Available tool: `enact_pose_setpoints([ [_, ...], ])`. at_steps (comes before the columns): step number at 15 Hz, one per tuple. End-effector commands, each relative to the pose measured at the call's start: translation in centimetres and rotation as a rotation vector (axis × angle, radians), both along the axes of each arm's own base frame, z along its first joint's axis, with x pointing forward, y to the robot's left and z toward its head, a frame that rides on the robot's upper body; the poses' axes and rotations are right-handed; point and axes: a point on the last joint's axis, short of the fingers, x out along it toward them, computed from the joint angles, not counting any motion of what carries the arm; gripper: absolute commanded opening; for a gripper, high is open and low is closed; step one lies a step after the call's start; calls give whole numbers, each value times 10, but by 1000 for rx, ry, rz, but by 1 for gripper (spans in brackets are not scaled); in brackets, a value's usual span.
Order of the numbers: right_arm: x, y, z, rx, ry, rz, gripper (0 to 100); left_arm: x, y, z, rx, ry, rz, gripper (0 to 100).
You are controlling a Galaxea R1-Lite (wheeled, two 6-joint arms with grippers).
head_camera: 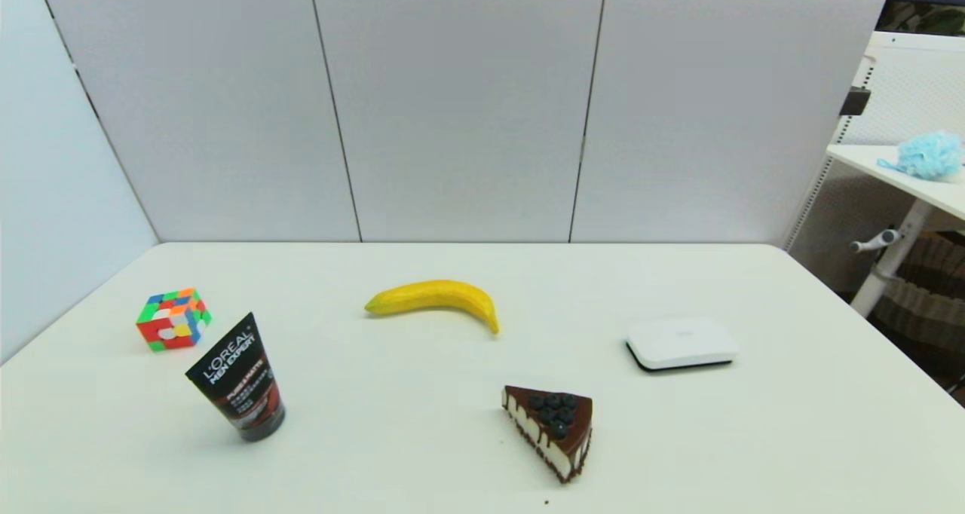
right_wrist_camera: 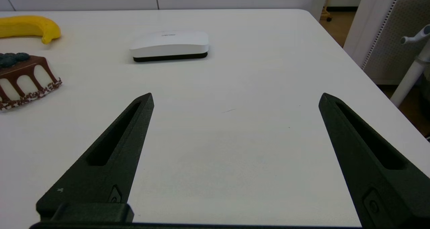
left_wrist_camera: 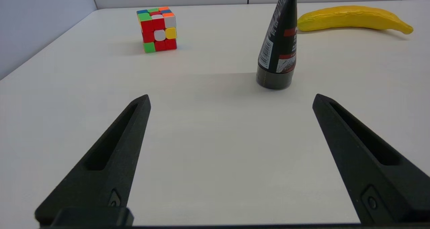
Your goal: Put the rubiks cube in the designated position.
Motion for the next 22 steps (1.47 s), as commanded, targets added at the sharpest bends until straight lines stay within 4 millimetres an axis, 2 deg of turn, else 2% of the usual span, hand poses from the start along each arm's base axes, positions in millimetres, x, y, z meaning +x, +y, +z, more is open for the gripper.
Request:
enact_pose_setpoints([
  [1, 0, 0, 0, 0, 1, 0, 100, 0, 0, 0, 0, 1, 0, 100],
  [8, 0, 0, 0, 0, 1, 0, 100, 1, 0, 0, -6, 14, 14, 100],
  [9, 0, 0, 0, 0, 1, 0, 100, 3, 0, 8, -6, 41, 12, 100],
  [10, 0, 0, 0, 0, 1, 0, 100, 6, 0, 24, -7, 54, 16, 100],
  [13, 0, 0, 0, 0, 1, 0, 100, 21, 0, 99, -12, 46, 10, 100],
  [15, 0, 0, 0, 0, 1, 0, 100, 33, 1, 142, -22, 61, 42, 100],
  [17, 0, 0, 0, 0, 1, 0, 100, 63, 3, 188, -27, 68, 121, 100],
  [20, 0, 0, 0, 0, 1, 1, 100, 118, 5, 243, -25, 130, 146, 100],
  [22, 0, 0, 0, 0, 1, 0, 100, 154, 7, 265, -26, 162, 156, 100],
])
